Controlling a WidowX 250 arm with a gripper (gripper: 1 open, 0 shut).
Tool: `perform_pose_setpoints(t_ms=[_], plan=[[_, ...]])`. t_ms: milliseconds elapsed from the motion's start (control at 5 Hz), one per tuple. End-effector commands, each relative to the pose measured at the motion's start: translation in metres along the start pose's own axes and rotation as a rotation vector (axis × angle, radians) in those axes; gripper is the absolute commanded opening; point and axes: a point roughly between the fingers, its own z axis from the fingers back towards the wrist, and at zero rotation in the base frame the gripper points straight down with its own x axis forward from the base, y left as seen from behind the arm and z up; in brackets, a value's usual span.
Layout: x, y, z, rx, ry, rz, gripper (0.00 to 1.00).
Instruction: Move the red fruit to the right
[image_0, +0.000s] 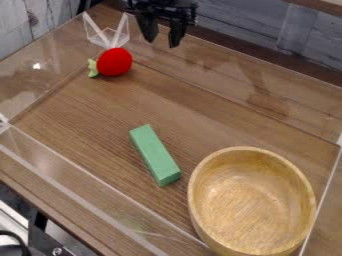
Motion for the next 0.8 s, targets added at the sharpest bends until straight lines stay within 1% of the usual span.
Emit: perform_pose_setpoints(t_ms=[0,200,400,600], plan=[[0.014,0.012,0.014,0.018,-0.056,-0.019,1.00],[0.011,0.023,0.003,0.039,-0.038,0.024,1.00],[0.010,0.042,-0.006,0.064,-0.032,0.076,1.00],[0.014,0.050,-0.021,0.088,-0.024,0.123,1.00]])
